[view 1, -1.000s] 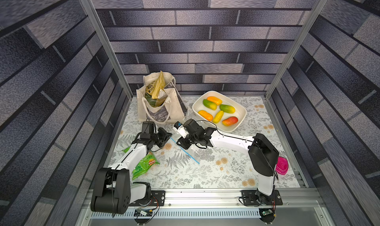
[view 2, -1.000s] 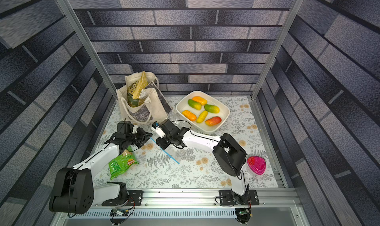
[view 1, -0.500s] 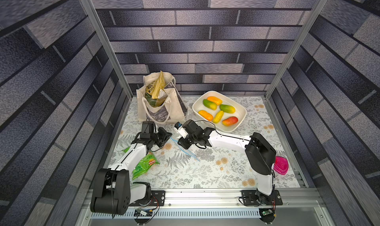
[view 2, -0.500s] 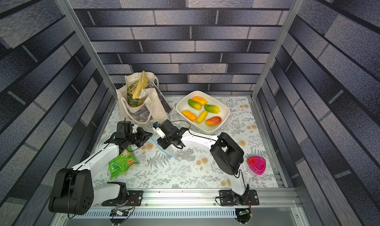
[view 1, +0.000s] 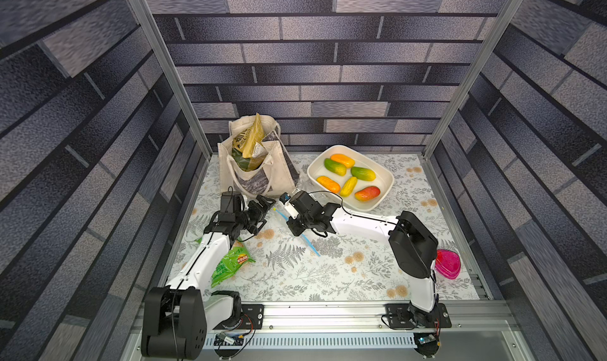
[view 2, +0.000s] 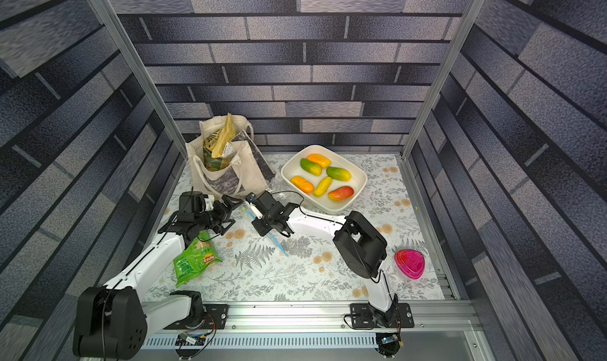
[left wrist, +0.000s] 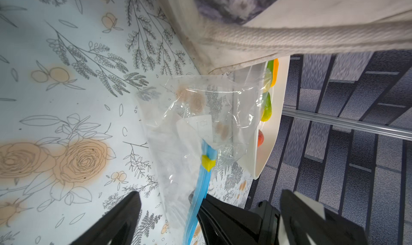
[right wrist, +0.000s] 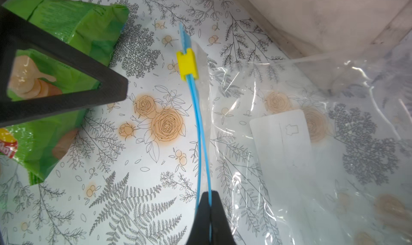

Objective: Place the mango in a zip-top bag and seal the zipper
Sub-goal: Open the zipper of the food storage bag at the center of the board.

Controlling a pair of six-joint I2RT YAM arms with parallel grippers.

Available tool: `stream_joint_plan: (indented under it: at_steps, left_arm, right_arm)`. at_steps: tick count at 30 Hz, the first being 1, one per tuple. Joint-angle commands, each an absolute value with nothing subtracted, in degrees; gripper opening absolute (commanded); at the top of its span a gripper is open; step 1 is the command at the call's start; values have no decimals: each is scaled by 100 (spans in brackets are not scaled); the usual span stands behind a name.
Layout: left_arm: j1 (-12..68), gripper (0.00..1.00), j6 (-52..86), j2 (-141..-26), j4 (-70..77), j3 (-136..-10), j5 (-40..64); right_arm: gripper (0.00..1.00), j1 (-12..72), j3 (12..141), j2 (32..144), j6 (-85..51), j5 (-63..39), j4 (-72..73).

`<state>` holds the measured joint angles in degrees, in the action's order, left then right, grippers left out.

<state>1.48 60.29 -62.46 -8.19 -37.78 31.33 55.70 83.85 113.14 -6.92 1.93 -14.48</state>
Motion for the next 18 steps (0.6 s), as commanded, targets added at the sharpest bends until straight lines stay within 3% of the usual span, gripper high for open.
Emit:
stream_joint_plan:
  at_steps: [1, 5, 13, 18]
  left_arm:
    - [79, 100, 5875, -5454, -878, -3808, 2998]
    - [492, 100, 5618, -5060, -1114, -3927, 2784]
    - [1628, 100, 4811, -5678, -1648, -4362, 2263]
    - [1701, 100, 4870, -6056, -1481, -4347, 2238]
  right_arm:
    - [0, 5353, 8648, 10952, -1315, 586, -1019]
    - [0, 5138, 8710, 10895, -1732, 241, -613]
    - [0, 5073, 8750, 10849, -2018, 71, -502]
    - [0, 5046, 8448, 10630, -2144, 30, -308]
